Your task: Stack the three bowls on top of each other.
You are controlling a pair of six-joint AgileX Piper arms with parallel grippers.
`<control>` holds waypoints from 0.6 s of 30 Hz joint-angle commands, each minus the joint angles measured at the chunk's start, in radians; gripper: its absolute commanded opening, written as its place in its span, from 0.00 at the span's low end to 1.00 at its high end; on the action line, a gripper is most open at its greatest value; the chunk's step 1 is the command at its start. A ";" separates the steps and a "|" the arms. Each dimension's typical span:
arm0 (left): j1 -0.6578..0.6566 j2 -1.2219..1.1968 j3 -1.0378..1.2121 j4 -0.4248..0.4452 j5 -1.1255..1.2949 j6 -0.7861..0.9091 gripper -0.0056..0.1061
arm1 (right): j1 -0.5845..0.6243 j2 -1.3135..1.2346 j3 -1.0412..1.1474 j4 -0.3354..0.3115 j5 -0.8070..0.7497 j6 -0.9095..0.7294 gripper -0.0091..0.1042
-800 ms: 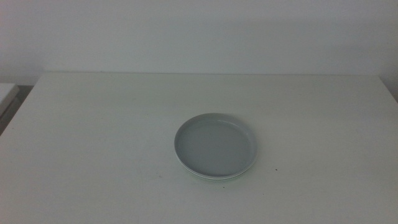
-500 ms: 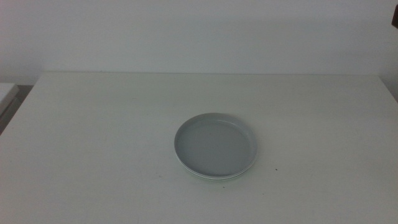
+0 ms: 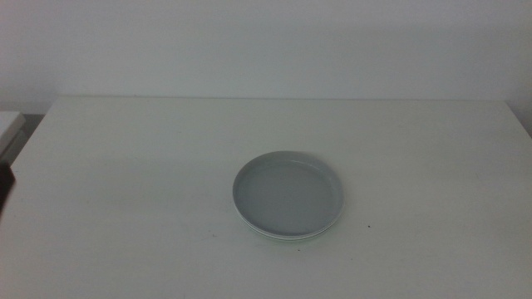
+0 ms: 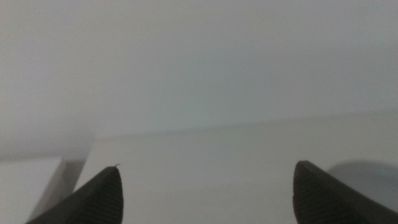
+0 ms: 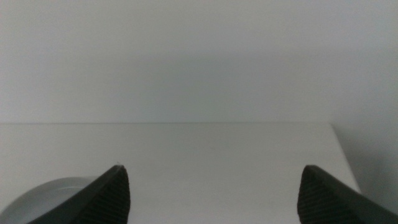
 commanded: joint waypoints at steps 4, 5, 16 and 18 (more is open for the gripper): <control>0.000 -0.138 0.155 -0.028 -0.008 0.000 0.89 | -0.044 -0.135 0.127 -0.031 -0.010 -0.003 0.89; 0.000 -0.167 0.184 -0.042 -0.011 0.000 0.89 | -0.044 -0.164 0.152 -0.042 -0.010 -0.003 0.89; 0.002 -0.314 0.370 -0.052 -0.031 0.000 0.89 | -0.044 -0.463 0.466 -0.061 -0.116 -0.003 0.89; 0.002 -0.314 0.383 -0.050 -0.035 0.000 0.89 | -0.044 -0.517 0.516 -0.061 -0.114 -0.003 0.89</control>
